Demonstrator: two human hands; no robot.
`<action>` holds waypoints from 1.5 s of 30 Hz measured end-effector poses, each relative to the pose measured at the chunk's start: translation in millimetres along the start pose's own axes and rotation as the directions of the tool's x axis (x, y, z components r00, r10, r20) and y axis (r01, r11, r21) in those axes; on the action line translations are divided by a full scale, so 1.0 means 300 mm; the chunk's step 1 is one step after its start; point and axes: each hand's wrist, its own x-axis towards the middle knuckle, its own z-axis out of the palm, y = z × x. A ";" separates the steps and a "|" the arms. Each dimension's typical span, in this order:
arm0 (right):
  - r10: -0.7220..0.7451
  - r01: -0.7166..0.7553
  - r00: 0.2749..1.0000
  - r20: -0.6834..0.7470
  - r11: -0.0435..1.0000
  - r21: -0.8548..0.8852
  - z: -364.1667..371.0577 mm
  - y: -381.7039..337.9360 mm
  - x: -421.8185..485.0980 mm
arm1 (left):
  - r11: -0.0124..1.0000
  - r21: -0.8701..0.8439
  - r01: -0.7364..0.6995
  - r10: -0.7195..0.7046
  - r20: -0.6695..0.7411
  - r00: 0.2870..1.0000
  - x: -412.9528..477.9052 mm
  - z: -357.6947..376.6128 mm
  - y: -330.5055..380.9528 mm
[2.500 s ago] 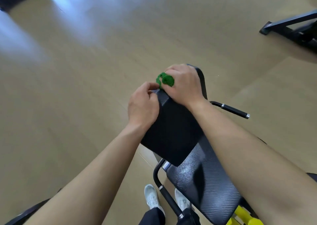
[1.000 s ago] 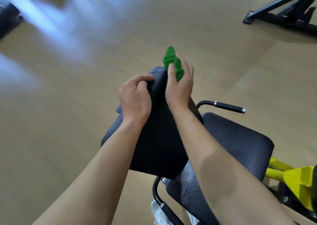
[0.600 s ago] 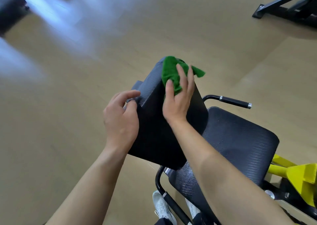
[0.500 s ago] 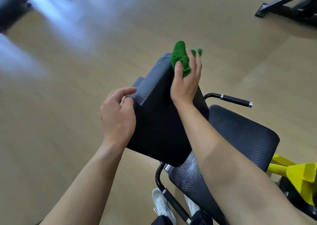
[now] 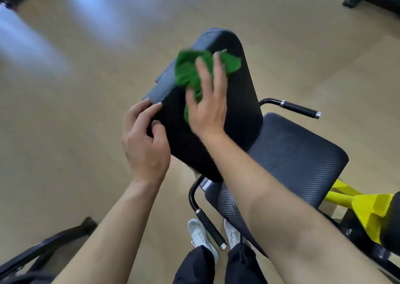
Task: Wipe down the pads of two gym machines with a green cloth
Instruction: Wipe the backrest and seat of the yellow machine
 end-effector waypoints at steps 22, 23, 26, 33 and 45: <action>0.276 -0.299 0.937 0.214 0.951 0.079 -0.312 0.023 -0.422 | 0.990 0.061 0.129 -0.130 0.016 0.991 -0.341 0.001 -0.020; 0.339 -0.360 0.923 0.184 0.928 0.097 -0.342 0.074 -0.398 | 0.990 0.072 0.124 -0.127 0.035 0.991 -0.358 0.033 -0.022; 0.529 -0.540 0.841 0.109 0.826 0.158 -0.407 0.240 -0.309 | 0.989 0.079 0.123 -0.129 0.070 0.989 -0.397 0.146 -0.022; 0.482 -0.482 0.874 0.059 0.845 0.233 -0.360 0.486 0.002 | 0.965 0.065 0.256 -0.261 0.085 0.962 -0.425 0.405 -0.033; -0.253 0.240 0.914 0.317 0.967 0.082 -0.079 0.291 -0.351 | 0.972 -0.003 0.234 -0.234 -0.070 0.970 -0.415 0.342 -0.106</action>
